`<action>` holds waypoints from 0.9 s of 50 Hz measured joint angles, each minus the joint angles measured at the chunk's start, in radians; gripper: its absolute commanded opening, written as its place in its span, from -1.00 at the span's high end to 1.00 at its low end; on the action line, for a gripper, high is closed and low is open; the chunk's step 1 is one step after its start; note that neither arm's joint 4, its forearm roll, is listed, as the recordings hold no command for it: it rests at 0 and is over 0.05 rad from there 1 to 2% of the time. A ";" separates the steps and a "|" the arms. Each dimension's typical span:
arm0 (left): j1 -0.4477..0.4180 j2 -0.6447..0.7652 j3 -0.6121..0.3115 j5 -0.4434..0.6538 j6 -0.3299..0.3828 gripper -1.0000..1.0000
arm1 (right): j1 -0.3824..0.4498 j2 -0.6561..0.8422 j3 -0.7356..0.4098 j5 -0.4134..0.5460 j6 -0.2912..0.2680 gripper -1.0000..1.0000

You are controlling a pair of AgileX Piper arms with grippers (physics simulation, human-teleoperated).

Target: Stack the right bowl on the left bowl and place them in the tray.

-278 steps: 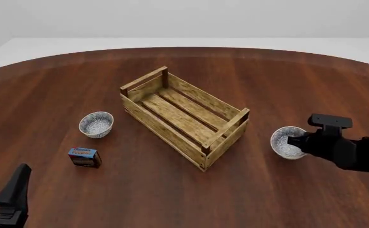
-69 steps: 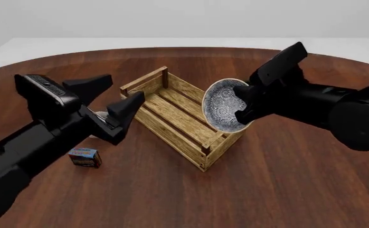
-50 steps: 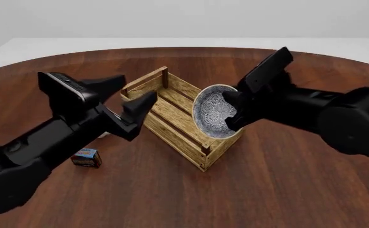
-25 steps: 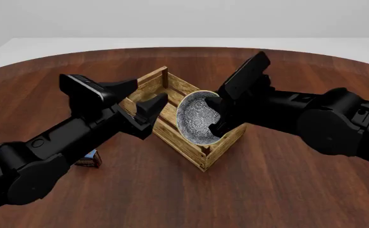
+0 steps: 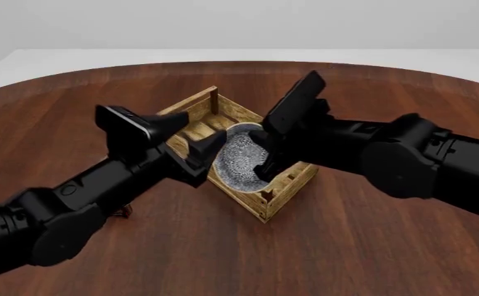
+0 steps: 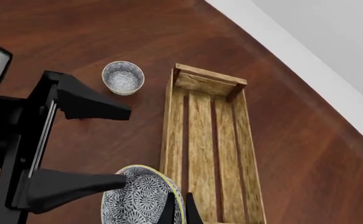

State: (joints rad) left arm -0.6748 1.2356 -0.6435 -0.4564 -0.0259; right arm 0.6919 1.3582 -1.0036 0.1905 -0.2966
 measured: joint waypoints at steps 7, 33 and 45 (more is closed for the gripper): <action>-0.003 0.018 0.010 -0.019 -0.004 -1.00 | 0.009 0.011 -0.009 0.000 -0.004 1.00; -0.004 0.148 -0.009 -0.079 -0.021 -1.00 | 0.029 0.006 -0.005 0.003 -0.019 1.00; -0.001 0.221 -0.038 -0.101 -0.031 -1.00 | 0.032 -0.002 0.005 0.004 -0.025 1.00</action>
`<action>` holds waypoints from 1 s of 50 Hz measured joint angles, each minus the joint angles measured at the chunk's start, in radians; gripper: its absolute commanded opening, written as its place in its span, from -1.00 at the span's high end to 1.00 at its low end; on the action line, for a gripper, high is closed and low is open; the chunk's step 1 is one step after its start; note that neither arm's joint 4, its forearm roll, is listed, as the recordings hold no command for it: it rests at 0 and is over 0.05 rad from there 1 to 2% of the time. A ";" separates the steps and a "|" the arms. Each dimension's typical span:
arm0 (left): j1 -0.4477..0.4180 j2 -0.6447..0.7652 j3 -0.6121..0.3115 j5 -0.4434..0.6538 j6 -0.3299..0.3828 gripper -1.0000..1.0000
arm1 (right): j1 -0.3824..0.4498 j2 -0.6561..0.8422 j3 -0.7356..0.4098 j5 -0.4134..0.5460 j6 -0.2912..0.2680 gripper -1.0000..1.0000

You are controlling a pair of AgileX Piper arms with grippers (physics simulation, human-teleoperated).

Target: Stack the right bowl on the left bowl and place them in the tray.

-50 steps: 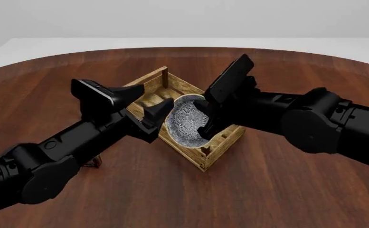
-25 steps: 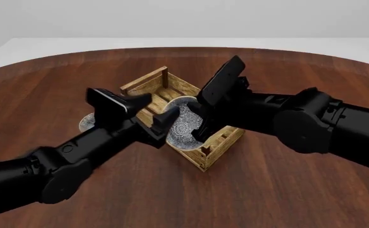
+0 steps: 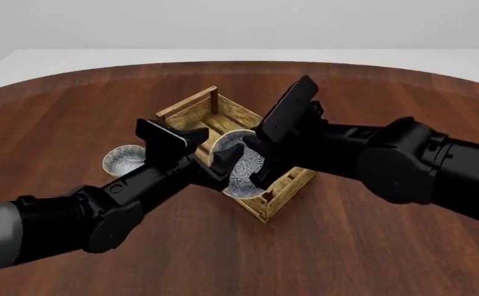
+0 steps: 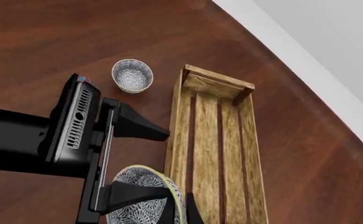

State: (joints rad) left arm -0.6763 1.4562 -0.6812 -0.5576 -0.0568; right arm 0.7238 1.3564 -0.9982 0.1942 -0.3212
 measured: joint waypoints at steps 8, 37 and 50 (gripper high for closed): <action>-0.010 0.040 -0.021 -0.016 -0.023 1.00 | -0.003 0.001 0.007 0.000 0.003 1.00; -0.022 0.054 -0.013 -0.035 -0.055 1.00 | -0.010 -0.011 0.018 -0.010 0.002 1.00; -0.003 0.045 0.001 -0.029 -0.037 1.00 | -0.016 -0.030 0.026 -0.016 -0.005 -1.00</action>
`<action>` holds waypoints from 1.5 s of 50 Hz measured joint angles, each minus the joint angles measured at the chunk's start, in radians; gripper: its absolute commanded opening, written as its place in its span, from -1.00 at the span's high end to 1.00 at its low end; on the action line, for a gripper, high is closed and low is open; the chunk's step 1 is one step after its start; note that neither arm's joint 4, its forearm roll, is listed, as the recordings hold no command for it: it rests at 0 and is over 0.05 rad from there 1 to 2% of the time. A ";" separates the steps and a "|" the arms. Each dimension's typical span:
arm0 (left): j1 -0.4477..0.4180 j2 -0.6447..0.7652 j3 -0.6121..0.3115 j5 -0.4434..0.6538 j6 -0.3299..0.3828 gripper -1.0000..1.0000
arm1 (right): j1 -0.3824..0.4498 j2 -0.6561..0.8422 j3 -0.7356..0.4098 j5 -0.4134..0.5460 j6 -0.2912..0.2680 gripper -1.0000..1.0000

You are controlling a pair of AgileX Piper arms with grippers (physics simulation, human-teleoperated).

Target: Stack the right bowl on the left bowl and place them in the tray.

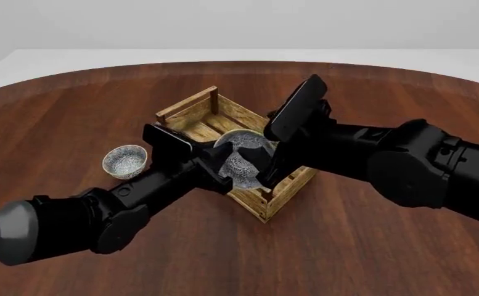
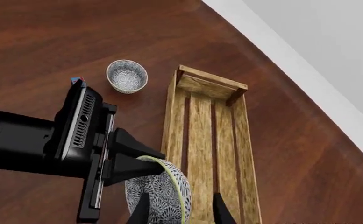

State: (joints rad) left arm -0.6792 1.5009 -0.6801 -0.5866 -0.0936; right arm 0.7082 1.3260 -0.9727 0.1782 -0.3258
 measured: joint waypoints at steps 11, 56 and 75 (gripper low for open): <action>0.011 -0.007 0.003 0.004 0.009 1.00 | 0.001 -0.024 0.013 -0.001 0.005 -1.00; 0.160 -0.139 -0.019 0.152 0.087 1.00 | 0.006 -0.224 0.037 0.064 0.022 -1.00; 0.246 -0.180 -0.074 0.275 0.085 1.00 | -0.021 -0.202 -0.007 0.073 0.012 -1.00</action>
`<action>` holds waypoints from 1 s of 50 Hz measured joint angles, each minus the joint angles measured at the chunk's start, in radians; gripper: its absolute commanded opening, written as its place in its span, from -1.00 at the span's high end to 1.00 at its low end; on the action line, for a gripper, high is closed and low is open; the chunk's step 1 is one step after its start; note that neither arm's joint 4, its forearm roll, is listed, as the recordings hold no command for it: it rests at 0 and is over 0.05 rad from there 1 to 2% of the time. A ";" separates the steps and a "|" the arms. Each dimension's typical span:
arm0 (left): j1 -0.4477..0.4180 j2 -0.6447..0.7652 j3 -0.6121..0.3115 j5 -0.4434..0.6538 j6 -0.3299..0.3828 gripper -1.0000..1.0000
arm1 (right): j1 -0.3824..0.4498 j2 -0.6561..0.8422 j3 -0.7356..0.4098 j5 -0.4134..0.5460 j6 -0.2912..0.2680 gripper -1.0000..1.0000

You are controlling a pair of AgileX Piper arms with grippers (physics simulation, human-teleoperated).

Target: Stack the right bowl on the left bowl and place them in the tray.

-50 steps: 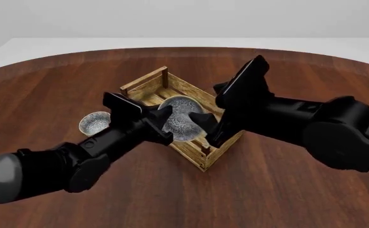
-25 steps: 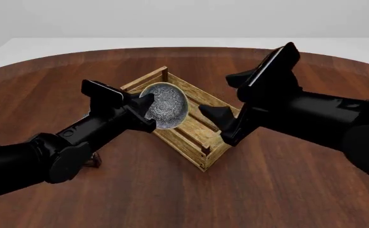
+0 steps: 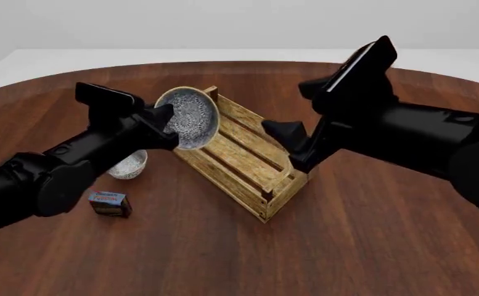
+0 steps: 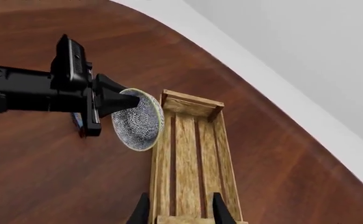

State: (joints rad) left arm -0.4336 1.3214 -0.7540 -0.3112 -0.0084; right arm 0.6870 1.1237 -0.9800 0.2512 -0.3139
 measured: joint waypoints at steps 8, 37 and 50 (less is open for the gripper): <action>0.019 -0.004 -0.036 0.072 -0.027 1.00 | -0.007 0.011 -0.024 0.004 -0.003 -1.00; 0.113 0.008 -0.119 0.285 -0.129 1.00 | -0.010 0.029 -0.054 -0.003 -0.015 -1.00; 0.178 0.005 -0.120 0.339 -0.163 1.00 | -0.010 0.034 -0.061 -0.007 -0.015 -1.00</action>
State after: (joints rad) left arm -0.2560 1.3266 -0.8736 0.0281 -0.1710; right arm 0.6774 1.1576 -1.0414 0.2443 -0.3288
